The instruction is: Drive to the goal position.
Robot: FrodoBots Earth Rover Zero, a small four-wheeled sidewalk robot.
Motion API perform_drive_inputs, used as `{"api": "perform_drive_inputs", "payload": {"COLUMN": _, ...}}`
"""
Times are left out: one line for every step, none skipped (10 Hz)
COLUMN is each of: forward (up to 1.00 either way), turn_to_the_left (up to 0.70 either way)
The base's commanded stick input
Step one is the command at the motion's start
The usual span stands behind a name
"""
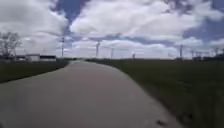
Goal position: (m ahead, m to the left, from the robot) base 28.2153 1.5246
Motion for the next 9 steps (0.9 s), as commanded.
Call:
{"api": "perform_drive_inputs", "payload": {"forward": 1.00, "turn_to_the_left": 0.00}}
{"api": "perform_drive_inputs", "payload": {"forward": 1.00, "turn_to_the_left": 0.00}}
{"api": "perform_drive_inputs", "payload": {"forward": 1.00, "turn_to_the_left": 0.00}}
{"api": "perform_drive_inputs", "payload": {"forward": 1.00, "turn_to_the_left": 0.00}}
{"api": "perform_drive_inputs", "payload": {"forward": 1.00, "turn_to_the_left": 0.00}}
{"api": "perform_drive_inputs", "payload": {"forward": 1.00, "turn_to_the_left": 0.00}}
{"api": "perform_drive_inputs", "payload": {"forward": 1.00, "turn_to_the_left": 0.00}}
{"api": "perform_drive_inputs", "payload": {"forward": 1.00, "turn_to_the_left": 0.00}}
{"api": "perform_drive_inputs", "payload": {"forward": 1.00, "turn_to_the_left": 0.00}}
